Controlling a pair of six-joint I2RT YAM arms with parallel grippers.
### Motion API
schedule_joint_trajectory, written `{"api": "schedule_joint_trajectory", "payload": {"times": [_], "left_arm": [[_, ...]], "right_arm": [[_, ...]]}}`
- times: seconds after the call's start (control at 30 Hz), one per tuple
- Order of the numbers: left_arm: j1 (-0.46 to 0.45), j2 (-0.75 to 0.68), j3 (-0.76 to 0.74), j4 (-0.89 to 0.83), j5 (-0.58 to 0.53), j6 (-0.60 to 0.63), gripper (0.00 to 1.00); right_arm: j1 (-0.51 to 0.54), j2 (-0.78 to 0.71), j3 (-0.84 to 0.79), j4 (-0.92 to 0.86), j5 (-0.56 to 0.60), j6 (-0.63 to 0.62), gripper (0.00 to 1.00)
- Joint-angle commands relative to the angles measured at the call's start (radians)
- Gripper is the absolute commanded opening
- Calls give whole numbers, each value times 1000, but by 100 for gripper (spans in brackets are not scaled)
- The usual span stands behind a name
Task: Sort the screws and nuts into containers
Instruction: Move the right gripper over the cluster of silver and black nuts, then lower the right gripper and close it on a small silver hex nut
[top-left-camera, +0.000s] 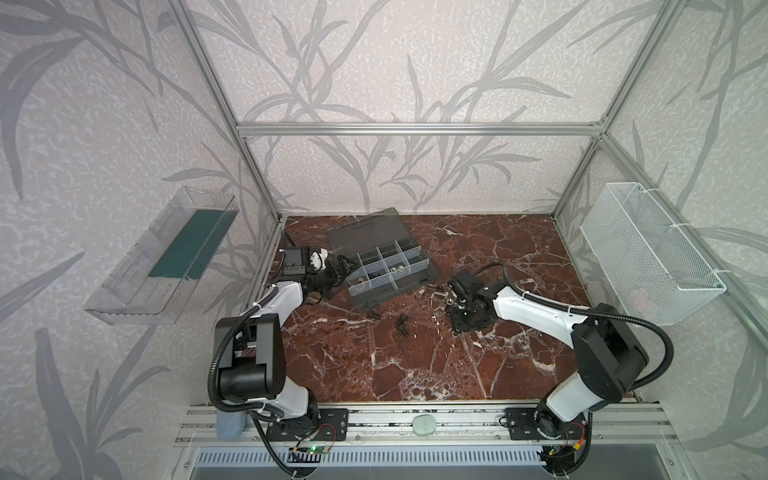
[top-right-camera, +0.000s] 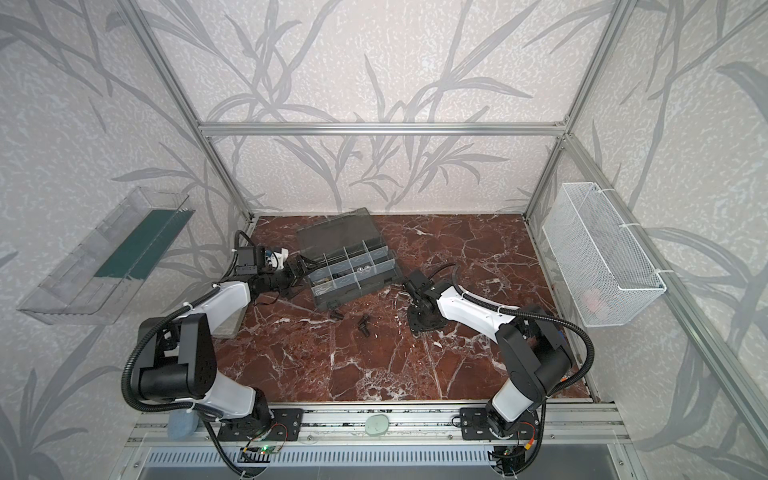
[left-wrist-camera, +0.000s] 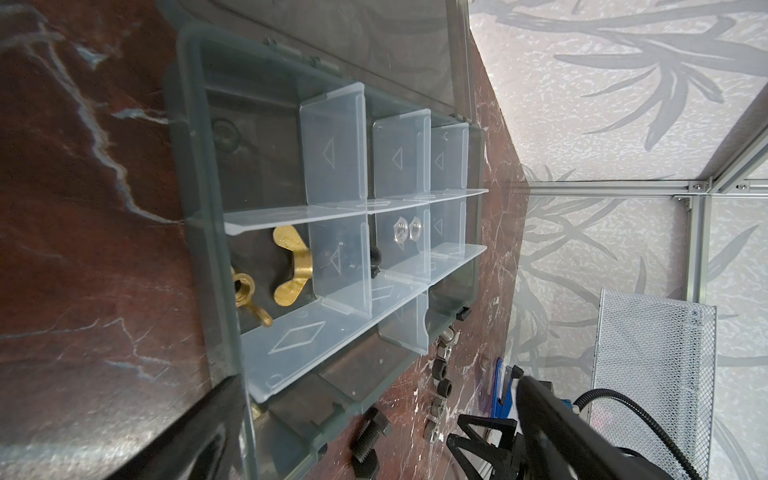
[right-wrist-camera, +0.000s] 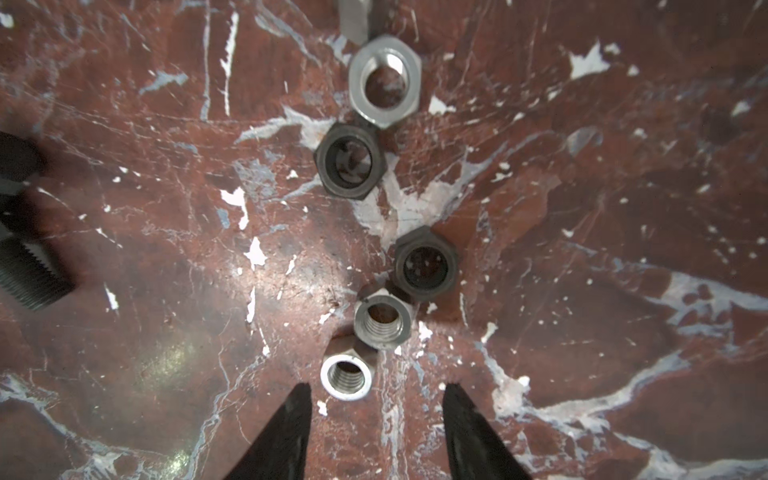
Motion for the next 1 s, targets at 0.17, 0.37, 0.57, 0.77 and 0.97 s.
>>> {"api": "schedule_joint_trajectory", "payload": {"times": [0.17,0.37,0.57,0.77,0.97], "left_arm": [[-4,14,11,2,9,3,99],[-3,14,12,4,15,2,99],[-3,10,5,6,15,5,99],[-4,12,2,15,20,3,99],[-4,11,-4,15,22,5,99]], "right_arm": [[13,46,-8,36,-44,61,51],[38,83,13,21,-40,65,49],[51,115,13,20,-31,72,46],[53,126,8,23,-24,75,40],[55,140,16,6,-19,63,26]]}}
